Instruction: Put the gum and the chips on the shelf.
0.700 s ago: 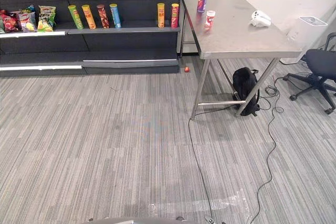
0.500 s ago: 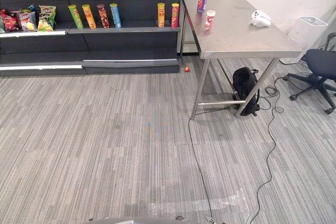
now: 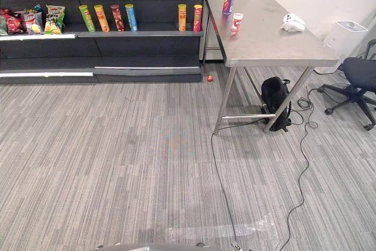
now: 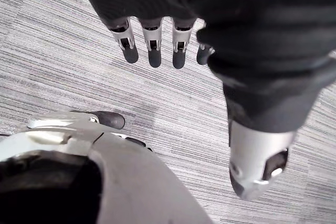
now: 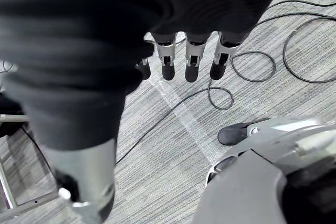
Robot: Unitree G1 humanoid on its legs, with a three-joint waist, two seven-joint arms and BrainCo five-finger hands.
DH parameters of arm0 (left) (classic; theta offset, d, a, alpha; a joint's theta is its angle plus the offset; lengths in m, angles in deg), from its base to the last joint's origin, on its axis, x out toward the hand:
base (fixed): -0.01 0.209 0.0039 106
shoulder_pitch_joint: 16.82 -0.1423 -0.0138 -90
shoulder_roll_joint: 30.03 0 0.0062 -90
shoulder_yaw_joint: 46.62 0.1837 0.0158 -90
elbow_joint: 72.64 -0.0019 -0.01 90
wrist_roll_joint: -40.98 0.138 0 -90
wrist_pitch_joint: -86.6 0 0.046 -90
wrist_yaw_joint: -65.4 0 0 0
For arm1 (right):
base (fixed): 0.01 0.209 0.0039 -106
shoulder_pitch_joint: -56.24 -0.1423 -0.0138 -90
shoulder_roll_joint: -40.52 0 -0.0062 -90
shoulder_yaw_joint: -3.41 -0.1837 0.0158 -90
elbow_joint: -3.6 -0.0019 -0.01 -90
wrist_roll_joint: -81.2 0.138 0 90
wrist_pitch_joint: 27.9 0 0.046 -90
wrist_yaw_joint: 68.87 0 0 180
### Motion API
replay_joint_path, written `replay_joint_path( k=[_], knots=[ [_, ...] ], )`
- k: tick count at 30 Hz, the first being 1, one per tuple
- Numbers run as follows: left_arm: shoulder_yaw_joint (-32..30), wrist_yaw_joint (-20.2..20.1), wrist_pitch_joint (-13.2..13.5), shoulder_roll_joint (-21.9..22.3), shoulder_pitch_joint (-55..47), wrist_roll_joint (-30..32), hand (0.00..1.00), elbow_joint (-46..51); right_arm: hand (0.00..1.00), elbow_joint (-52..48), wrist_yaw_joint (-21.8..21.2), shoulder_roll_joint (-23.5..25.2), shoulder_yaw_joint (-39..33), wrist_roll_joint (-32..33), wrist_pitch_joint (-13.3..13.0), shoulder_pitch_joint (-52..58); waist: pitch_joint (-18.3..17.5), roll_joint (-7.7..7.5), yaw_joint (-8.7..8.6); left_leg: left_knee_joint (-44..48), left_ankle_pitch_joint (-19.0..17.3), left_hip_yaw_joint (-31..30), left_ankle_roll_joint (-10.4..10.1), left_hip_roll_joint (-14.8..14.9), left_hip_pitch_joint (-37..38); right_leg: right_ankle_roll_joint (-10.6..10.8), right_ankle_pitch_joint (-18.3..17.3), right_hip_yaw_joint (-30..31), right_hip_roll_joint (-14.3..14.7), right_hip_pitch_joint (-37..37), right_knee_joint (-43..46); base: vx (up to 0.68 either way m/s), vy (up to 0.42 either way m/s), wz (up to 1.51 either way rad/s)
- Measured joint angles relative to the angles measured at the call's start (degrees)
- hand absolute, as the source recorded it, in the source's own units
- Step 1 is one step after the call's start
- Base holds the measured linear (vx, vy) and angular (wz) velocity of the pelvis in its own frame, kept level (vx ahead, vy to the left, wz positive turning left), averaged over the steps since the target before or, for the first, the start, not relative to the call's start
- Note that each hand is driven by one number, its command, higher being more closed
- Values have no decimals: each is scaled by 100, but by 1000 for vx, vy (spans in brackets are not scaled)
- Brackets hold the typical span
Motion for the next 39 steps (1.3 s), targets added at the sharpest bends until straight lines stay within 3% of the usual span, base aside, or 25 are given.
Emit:
replay_joint_path(
  k=[6,7,8,10,11,23,25,27,28,30,31,32,33,34,36,39],
  knots=[
    [7,3,-13,-4,2,11,0,-2,0,-3,79,2,4,-72,2,-9,32,-51,2,-6,10,-15,-4,1,-4,-1,1,-19,0,0,0,-31,-11,1],
    [8,4,-13,-9,2,15,0,-1,0,-2,151,2,7,-205,1,-31,-10,23,0,-6,13,-17,-6,1,-4,-2,1,-20,1,0,-1,0,0,0],
    [9,10,-13,-9,2,17,0,-2,0,-4,206,2,12,-268,0,-34,35,-60,2,-9,13,-20,-7,1,-8,-2,1,-24,1,-2,-1,0,0,0],
    [15,23,-10,-9,2,16,0,0,0,-6,237,2,22,-336,-4,-38,-5,14,1,-8,15,-23,-8,1,-7,-2,1,-27,1,-3,-1,0,0,0],
    [23,34,-9,-9,2,15,0,-1,0,-11,236,-1,35,-376,-5,-36,39,-62,5,-10,14,-24,-8,1,-8,-2,1,-28,1,-2,-1,0,0,0],
    [123,33,-13,-35,23,15,0,0,0,-13,119,-23,69,-371,11,-69,48,-50,5,-6,19,-46,-17,4,-46,-6,-1,-46,1,-49,7,0,0,0],
    [235,34,-51,-64,105,14,0,-6,0,-16,94,-38,80,-328,17,-166,95,-6,6,14,55,-54,-76,23,-184,-72,-157,-50,-37,-318,367,-23,-9,4],
    [225,39,-52,-105,209,11,0,0,0,-20,99,-37,188,-324,17,-242,210,-53,-6,242,16,-111,-144,38,-413,-105,-366,-103,-117,-617,775,-33,-22,18],
    [221,41,-53,-165,279,-3,0,5,0,-22,110,-34,285,-319,16,-313,316,-150,-8,642,-85,-114,-278,61,-656,-124,-543,-153,-188,-742,982,-57,-37,34],
    [218,44,-53,-260,332,-9,0,20,0,-45,129,8,558,-274,-2,-342,471,-322,13,1824,-210,-83,-423,115,-1211,-228,-713,-202,-291,-789,1152,-81,-70,30],
    [150,48,-41,-245,319,-47,0,106,0,-42,132,-29,736,-272,-17,-323,519,-357,45,2881,-212,-83,-425,234,-1690,-254,-730,-224,-297,-705,1137,-29,-109,8],
    [134,47,-46,-180,315,-67,0,148,0,-42,124,-72,811,-271,-20,-321,581,-233,88,3807,-150,-97,-398,421,-2049,-287,-757,-229,-219,-557,1123,-1,-96,-2],
    [98,47,-55,-137,315,-97,0,155,0,-42,123,-114,854,-270,-24,-320,610,-166,99,4151,-81,-96,-420,510,-2154,-286,-772,-218,-180,-475,1120,39,-23,-15],
    [34,44,-53,-86,291,-178,0,157,0,-42,121,-207,935,-273,-34,-311,649,-165,119,4655,-2,-111,-359,587,-2377,-296,-815,-152,-171,-359,1108,109,51,-17],
    [-9,41,-49,-58,300,-198,0,168,0,-39,116,-232,970,-273,-37,-353,670,-70,111,4786,-262,-124,-278,677,-2651,-302,-828,-108,-183,-284,1064,123,79,-12],
    [-39,27,-45,-34,322,-217,0,168,0,2,128,-237,922,-272,-15,-386,706,-76,179,3208,-236,-121,-298,699,-2886,-231,-871,60,-404,-308,1000,175,148,-23]
  ],
)
